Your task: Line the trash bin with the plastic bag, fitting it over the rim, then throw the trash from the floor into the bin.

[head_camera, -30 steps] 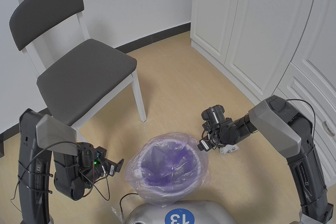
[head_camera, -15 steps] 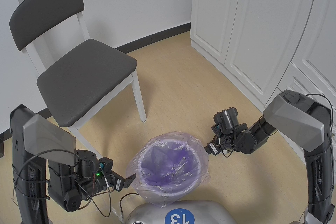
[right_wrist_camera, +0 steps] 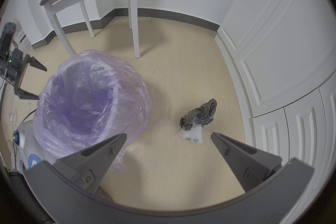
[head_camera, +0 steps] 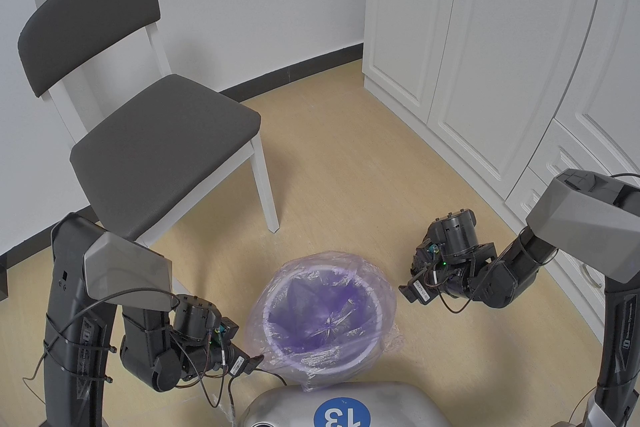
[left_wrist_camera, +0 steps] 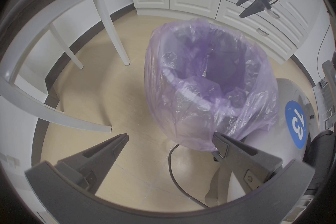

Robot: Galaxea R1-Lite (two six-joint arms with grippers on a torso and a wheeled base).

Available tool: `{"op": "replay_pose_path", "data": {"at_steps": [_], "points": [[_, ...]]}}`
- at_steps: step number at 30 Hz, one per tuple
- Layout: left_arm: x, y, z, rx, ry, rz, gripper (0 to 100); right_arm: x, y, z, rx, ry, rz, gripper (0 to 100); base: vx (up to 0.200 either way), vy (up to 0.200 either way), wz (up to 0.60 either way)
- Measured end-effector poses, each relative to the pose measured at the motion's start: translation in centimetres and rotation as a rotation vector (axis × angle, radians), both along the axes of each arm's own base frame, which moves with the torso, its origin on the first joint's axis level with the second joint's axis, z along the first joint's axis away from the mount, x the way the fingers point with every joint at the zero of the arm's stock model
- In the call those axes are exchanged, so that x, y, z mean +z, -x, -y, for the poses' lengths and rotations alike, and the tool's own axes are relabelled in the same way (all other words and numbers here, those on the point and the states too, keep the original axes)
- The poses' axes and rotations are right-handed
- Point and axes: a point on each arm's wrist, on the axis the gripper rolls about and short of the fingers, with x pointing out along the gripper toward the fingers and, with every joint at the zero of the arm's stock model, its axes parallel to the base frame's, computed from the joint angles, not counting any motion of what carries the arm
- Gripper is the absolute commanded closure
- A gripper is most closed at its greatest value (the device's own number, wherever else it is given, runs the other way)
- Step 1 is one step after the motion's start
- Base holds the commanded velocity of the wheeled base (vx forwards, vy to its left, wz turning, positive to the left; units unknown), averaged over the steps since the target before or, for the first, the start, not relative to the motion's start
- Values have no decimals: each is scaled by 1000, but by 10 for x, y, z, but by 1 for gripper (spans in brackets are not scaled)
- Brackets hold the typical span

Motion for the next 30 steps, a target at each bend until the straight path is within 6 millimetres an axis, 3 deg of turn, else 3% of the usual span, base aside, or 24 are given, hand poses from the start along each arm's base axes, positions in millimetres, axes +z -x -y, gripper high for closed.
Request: {"op": "replay_pose_path", "data": {"at_steps": [20, 25, 30], "points": [[13, -81, 36, 8, 17, 63, 0, -13, 7, 8, 11, 40, -49, 0, 0, 0, 0], [17, -103, 24, 77, 10, 106, 0, -18, 5, 12, -3, 43, -60, 0, 0, 0, 0], [15, -108, 4, 130, -7, 101, 0, -21, 3, 14, -9, 45, -63, 0, 0, 0, 0]]}}
